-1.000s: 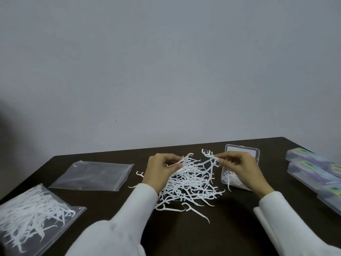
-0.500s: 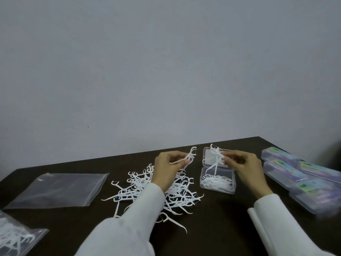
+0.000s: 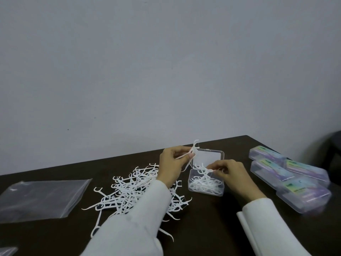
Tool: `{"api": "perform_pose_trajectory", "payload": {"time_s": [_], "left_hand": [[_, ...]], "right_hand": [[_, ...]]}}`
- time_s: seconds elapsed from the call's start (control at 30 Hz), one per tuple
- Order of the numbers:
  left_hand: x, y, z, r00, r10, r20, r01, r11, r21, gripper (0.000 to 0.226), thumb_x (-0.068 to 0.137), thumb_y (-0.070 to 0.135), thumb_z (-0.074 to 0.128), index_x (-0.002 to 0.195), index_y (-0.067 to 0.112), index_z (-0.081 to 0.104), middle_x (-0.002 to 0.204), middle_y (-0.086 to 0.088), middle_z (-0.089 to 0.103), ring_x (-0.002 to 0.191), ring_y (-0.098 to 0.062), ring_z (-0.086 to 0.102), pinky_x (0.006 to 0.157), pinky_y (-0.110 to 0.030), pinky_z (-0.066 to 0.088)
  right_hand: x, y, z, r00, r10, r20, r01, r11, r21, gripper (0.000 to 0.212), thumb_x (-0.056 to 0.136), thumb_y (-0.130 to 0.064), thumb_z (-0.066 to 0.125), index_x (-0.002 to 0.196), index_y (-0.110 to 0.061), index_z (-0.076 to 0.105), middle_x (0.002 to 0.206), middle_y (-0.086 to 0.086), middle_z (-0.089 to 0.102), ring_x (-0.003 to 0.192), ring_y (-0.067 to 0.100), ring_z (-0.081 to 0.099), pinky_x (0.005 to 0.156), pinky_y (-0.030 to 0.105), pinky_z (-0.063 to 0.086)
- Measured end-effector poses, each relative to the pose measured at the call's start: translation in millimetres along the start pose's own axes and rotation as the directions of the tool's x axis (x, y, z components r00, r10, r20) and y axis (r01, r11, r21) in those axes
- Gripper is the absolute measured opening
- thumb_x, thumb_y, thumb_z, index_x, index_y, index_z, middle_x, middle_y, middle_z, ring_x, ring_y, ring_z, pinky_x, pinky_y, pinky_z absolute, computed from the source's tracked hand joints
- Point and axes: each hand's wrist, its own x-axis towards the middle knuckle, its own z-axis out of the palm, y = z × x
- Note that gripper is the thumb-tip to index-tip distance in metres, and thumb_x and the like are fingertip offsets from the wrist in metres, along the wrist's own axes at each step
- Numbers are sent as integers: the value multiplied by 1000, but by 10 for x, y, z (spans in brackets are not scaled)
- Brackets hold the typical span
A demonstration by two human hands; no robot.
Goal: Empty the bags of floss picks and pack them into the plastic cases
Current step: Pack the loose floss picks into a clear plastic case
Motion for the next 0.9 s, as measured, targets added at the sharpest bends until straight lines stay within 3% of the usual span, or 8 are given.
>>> {"api": "perform_pose_trajectory", "payload": {"time_s": [0.2, 0.43, 0.6, 0.73, 0.9], "left_hand": [[31, -59, 30, 1000, -4, 3, 4, 1000, -15, 15, 80, 18, 73, 95, 15, 75, 88, 2, 74, 77, -4, 66, 62, -13, 45], [45, -96, 23, 1000, -14, 2, 14, 1000, 2, 15, 80, 20, 73, 95, 18, 74, 92, 4, 73, 88, -9, 67, 72, -20, 51], [61, -107, 9, 1000, -11, -5, 11, 1000, -11, 14, 79, 20, 73, 93, 18, 74, 91, 3, 74, 88, -12, 67, 73, -24, 50], [73, -108, -2, 1000, -2, -16, 2, 1000, -2, 15, 80, 19, 73, 94, 18, 74, 92, 2, 73, 90, -12, 67, 78, -26, 53], [71, -105, -6, 1000, 5, -19, -5, 1000, -4, 15, 80, 19, 73, 95, 17, 74, 92, 2, 74, 90, -13, 67, 77, -25, 52]], "right_hand": [[4, 84, -27, 1000, -8, 11, 8, 1000, -25, 27, 87, -3, 59, 108, -18, 66, 96, -8, 58, 79, -3, 51, 63, 5, 42], [-4, 47, -42, 993, -34, -110, 48, 991, 127, 20, 80, -10, 69, 84, -29, 64, 85, -14, 62, 80, 8, 60, 64, 12, 48], [-14, -13, -46, 988, -29, -154, 66, 968, 241, 18, 80, -8, 70, 85, -25, 66, 85, -16, 62, 80, 3, 60, 60, 5, 47], [-7, 3, -70, 975, -19, -222, 89, 947, 309, 15, 81, -10, 68, 89, -24, 66, 90, -9, 64, 84, 6, 61, 64, 12, 48], [1, -10, -81, 961, 7, -277, 88, 940, 330, 15, 83, -12, 66, 93, -23, 64, 87, -12, 61, 84, 2, 57, 63, 9, 43]]}}
